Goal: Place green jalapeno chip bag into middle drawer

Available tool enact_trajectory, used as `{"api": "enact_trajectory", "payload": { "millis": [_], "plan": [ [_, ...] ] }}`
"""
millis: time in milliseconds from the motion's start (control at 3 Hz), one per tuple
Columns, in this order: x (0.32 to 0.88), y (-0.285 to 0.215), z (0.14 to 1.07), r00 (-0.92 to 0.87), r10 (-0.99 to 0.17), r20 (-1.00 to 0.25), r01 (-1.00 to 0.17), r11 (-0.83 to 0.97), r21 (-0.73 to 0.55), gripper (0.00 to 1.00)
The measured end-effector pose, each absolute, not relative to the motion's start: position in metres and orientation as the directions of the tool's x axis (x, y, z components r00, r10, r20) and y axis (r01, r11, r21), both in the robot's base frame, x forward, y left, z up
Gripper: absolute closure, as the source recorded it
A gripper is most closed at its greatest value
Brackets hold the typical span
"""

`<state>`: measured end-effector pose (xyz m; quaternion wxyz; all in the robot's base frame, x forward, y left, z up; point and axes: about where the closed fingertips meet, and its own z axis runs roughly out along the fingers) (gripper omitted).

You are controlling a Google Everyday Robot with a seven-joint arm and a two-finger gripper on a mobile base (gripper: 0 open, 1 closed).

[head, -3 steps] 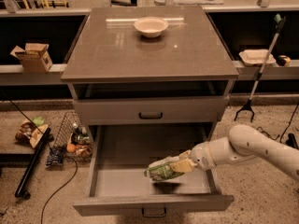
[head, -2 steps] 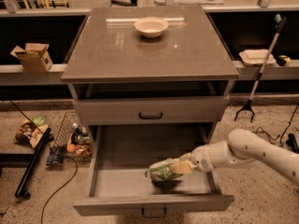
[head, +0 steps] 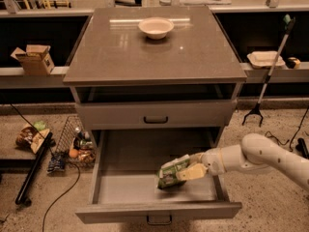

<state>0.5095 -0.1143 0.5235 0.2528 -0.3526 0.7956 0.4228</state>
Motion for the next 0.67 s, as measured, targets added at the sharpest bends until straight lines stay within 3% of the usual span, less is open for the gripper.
{"api": "enact_trajectory", "payload": {
  "millis": [667],
  "plan": [
    [0.535, -0.154, 0.602, -0.497, -0.259, -0.828, -0.838, 0.392, 0.380, 0.00]
  ]
}}
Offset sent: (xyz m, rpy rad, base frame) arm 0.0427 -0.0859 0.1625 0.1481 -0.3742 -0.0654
